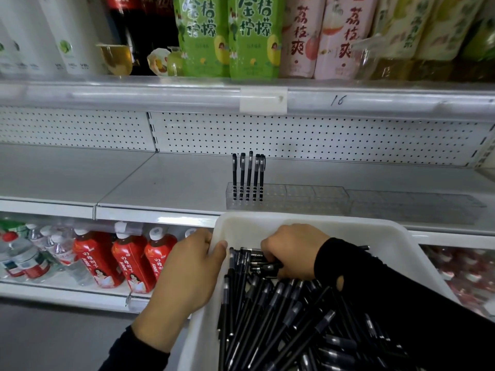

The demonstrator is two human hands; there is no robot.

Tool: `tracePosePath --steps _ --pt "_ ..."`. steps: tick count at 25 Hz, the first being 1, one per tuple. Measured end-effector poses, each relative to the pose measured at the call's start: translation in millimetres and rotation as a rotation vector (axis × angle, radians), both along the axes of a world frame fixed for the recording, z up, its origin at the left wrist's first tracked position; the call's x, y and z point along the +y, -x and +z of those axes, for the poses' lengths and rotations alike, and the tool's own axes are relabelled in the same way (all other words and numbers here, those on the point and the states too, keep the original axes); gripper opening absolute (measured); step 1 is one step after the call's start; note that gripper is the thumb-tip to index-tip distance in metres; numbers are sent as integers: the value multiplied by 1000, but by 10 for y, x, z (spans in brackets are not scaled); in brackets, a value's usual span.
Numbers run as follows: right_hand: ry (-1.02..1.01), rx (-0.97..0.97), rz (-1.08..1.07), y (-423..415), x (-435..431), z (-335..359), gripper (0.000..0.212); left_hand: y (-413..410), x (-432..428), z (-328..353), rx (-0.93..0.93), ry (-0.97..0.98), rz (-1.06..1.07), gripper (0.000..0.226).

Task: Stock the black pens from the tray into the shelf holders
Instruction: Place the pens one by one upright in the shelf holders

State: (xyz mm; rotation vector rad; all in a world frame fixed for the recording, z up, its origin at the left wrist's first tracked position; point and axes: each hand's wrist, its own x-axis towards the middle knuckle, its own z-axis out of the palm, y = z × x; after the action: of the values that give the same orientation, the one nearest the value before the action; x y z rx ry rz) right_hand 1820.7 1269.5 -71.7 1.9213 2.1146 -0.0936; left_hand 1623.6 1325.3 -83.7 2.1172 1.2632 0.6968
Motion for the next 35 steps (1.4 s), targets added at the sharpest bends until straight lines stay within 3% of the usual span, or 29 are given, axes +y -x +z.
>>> tracePosePath --steps 6,12,19,21,27,33,35 --pt "-47 2 -21 -1 -21 19 13 4 -21 8 -17 0 -3 21" --pt "-39 317 -92 25 -6 96 18 9 -7 5 -1 -1 0 23" --pt "-55 502 -82 70 14 124 13 -2 -3 5 1 -9 12 21" --pt "-127 634 -124 45 30 223 11 1 -2 4 3 -7 9 21" --pt "-355 1370 -465 -299 176 611 11 1 -8 -1 2 1 5 20" --pt "-709 1562 -641 -765 564 649 20 -10 -10 -14 -14 -7 0 24" --pt "-795 1542 -667 -858 710 582 18 -7 -17 -19 -15 -11 3 27"
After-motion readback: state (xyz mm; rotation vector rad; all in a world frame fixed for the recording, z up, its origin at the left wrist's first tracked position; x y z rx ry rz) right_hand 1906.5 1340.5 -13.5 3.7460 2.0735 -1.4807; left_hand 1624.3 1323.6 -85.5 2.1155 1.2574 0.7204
